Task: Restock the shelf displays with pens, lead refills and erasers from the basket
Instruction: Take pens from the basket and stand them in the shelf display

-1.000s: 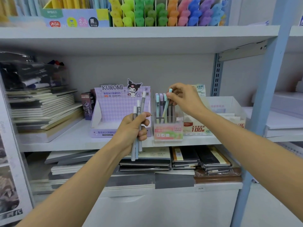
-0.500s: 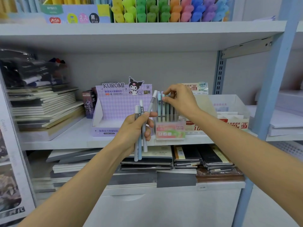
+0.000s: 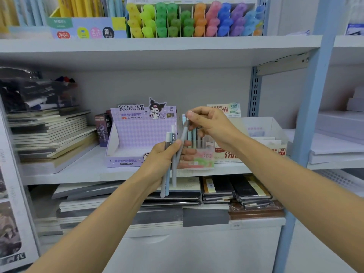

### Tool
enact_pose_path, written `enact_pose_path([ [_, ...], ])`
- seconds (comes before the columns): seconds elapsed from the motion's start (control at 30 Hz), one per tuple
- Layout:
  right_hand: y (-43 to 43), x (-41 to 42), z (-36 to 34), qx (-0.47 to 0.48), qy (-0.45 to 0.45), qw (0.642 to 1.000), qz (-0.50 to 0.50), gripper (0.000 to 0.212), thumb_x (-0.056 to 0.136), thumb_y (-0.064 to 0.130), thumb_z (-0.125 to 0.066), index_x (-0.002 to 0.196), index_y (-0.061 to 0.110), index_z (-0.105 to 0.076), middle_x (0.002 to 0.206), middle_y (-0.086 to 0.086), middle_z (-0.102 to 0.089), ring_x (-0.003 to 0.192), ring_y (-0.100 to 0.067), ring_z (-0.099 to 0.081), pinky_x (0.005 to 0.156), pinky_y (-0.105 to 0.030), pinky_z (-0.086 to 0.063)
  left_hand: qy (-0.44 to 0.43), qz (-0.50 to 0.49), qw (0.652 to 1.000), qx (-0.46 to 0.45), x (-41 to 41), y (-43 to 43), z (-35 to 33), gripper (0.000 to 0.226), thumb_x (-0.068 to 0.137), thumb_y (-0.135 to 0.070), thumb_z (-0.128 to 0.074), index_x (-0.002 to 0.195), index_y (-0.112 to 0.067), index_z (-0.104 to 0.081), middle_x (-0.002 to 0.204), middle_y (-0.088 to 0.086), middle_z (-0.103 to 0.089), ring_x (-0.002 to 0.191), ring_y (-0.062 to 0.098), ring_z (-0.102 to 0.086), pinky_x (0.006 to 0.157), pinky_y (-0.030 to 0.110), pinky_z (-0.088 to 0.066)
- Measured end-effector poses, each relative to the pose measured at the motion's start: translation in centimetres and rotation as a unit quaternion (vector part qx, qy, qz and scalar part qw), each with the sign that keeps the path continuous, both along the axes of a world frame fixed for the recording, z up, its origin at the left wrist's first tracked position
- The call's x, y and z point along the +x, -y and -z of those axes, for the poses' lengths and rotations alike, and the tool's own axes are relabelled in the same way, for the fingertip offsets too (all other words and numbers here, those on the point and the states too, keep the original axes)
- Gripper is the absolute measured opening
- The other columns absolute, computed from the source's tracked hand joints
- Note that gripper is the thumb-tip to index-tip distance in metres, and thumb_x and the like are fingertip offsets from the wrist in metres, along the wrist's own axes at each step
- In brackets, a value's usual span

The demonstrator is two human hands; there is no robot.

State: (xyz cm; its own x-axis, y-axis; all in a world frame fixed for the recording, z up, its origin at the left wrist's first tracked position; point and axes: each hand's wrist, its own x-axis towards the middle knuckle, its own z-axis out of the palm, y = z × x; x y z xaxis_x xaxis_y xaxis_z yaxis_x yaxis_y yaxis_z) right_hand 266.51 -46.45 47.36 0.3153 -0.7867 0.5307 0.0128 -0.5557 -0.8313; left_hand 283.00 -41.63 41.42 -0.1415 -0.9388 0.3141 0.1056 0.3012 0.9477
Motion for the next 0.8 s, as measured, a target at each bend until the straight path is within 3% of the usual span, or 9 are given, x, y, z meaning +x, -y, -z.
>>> enact_pose_path([
  [0.07,0.0,-0.4,-0.2,0.013,0.029,0.999,0.023,0.012,0.092,0.016,-0.063,0.098,0.005,-0.066,0.082,-0.005,-0.070,0.068,-0.011,-0.064,0.050,-0.018,-0.045,-0.006,-0.006,1.000,0.005,0.0,-0.1,0.0,0.029,0.102,-0.026,-0.045,0.104,-0.010,-0.069,0.095,0.007,-0.076,0.087,0.022,-0.073,0.067,0.029,-0.060],
  [0.2,-0.1,-0.8,-0.3,0.026,0.051,0.998,0.020,0.016,0.090,0.017,-0.066,0.099,0.003,-0.066,0.084,-0.007,-0.071,0.070,-0.017,-0.066,0.055,-0.020,-0.053,0.017,-0.017,1.000,0.002,-0.1,-0.2,0.0,0.027,0.102,-0.027,-0.046,0.102,-0.011,-0.068,0.072,0.001,-0.067,0.058,0.013,-0.059,0.046,0.020,-0.046],
  [0.37,-0.3,-1.2,-0.4,0.008,0.046,0.999,0.006,0.023,0.092,0.013,-0.063,0.109,-0.002,-0.066,0.083,-0.006,-0.070,0.072,-0.015,-0.066,0.066,-0.022,-0.057,0.009,-0.005,1.000,0.006,-0.5,-0.4,-0.2,0.028,0.102,-0.029,-0.046,0.104,-0.009,-0.066,0.072,0.004,-0.068,0.057,0.014,-0.060,0.044,0.021,-0.044],
  [0.5,0.1,-2.1,-1.6,-0.010,0.107,0.992,0.062,0.017,0.095,0.012,-0.058,0.104,-0.002,-0.062,0.084,-0.009,-0.067,0.068,-0.014,-0.065,0.064,-0.022,-0.057,0.012,-0.021,1.000,0.015,0.0,-0.3,-0.1,0.029,0.102,-0.032,-0.046,0.113,-0.012,-0.064,0.072,0.007,-0.070,0.058,0.016,-0.064,0.046,0.023,-0.049],
  [0.6,1.0,-3.1,-2.5,-0.052,0.125,0.981,0.140,0.016,0.097,0.014,-0.056,0.105,0.000,-0.060,0.084,-0.009,-0.067,0.068,-0.014,-0.065,0.061,-0.022,-0.056,0.015,-0.036,0.999,0.021,0.6,0.1,0.1,0.032,0.103,-0.034,-0.042,0.115,-0.012,-0.063,0.052,-0.003,-0.047,0.042,0.013,-0.045,0.042,0.022,-0.041],
  [0.67,1.7,-3.5,-2.4,-0.080,0.107,0.974,0.180,0.018,0.097,0.015,-0.056,0.106,0.000,-0.060,0.085,-0.011,-0.068,0.069,-0.017,-0.066,0.062,-0.023,-0.056,0.013,-0.035,0.999,0.029,0.8,0.4,0.2,0.031,0.103,-0.034,-0.043,0.115,-0.011,-0.059,0.052,-0.008,-0.032,0.041,0.008,-0.030,0.039,0.019,-0.029],
  [0.8,2.8,-3.2,-1.3,-0.105,0.033,0.971,0.213,0.014,0.096,0.013,-0.058,0.104,0.002,-0.060,0.089,-0.016,-0.070,0.071,-0.020,-0.068,0.063,-0.027,-0.058,-0.013,-0.021,0.997,0.073,0.9,0.8,0.0,0.017,0.100,-0.025,-0.040,0.104,-0.016,-0.053,0.055,-0.007,-0.028,0.041,0.007,-0.022,0.038,0.019,-0.019],
])
